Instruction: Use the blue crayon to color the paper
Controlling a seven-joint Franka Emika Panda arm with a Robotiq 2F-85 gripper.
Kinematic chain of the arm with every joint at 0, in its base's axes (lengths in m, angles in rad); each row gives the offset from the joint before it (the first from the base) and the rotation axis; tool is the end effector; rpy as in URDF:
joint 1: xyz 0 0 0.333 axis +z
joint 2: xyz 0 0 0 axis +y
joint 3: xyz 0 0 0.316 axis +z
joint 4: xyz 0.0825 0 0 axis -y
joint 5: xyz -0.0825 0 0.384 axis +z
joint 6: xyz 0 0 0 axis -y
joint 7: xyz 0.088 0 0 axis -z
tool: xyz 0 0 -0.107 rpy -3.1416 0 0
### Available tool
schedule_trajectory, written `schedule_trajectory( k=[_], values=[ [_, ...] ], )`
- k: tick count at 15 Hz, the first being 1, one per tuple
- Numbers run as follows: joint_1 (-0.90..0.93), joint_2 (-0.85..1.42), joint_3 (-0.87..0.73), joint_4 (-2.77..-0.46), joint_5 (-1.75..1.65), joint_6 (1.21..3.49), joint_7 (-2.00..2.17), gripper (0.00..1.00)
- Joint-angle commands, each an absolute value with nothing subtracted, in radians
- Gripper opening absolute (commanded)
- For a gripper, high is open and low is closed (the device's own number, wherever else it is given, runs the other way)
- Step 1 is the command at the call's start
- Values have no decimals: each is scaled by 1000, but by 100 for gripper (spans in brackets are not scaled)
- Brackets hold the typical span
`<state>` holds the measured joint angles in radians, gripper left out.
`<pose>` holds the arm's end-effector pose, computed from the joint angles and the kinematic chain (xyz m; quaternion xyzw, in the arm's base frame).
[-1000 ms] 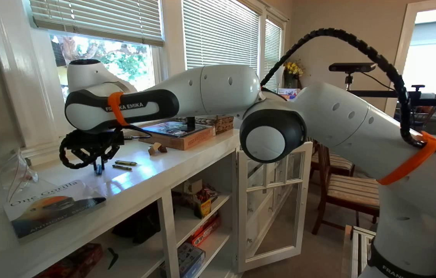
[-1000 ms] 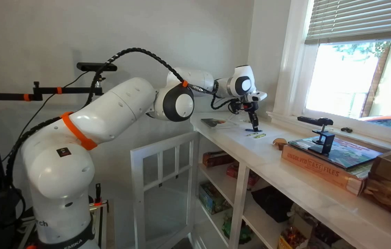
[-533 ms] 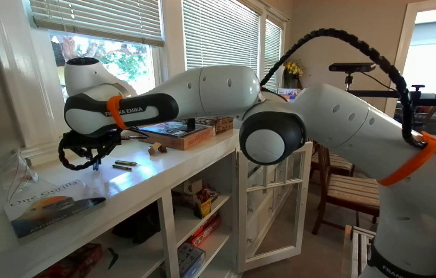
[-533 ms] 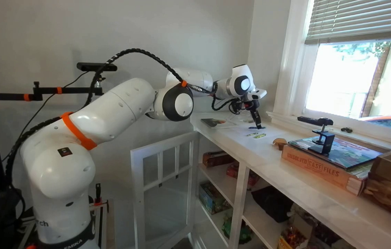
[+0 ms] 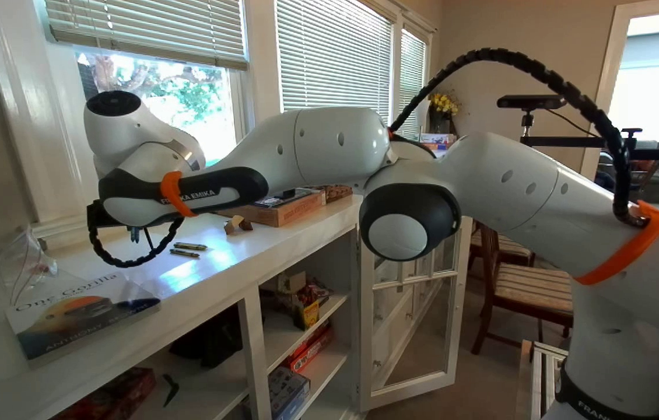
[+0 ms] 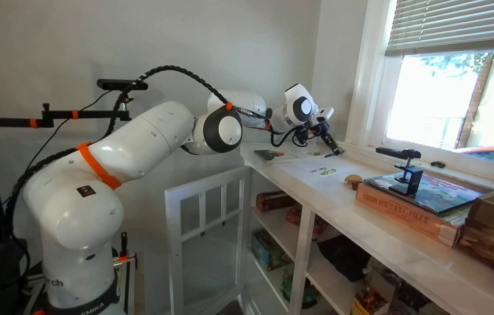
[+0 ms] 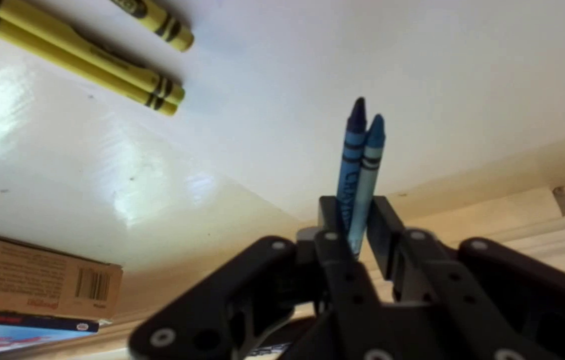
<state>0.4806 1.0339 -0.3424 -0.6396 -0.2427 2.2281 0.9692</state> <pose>0.7880 0.2704 0.4423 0.9009 -0.2237 0.3700 0.0386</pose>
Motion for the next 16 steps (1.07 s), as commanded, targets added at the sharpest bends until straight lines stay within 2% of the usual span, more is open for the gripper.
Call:
schedule_trajectory(
  k=[1, 16],
  values=[
    [507, 1065, -409, -635, -303, 2294, 1051, 5],
    [564, 1091, -516, -711, -361, 2330, 1140, 5]
  ],
)
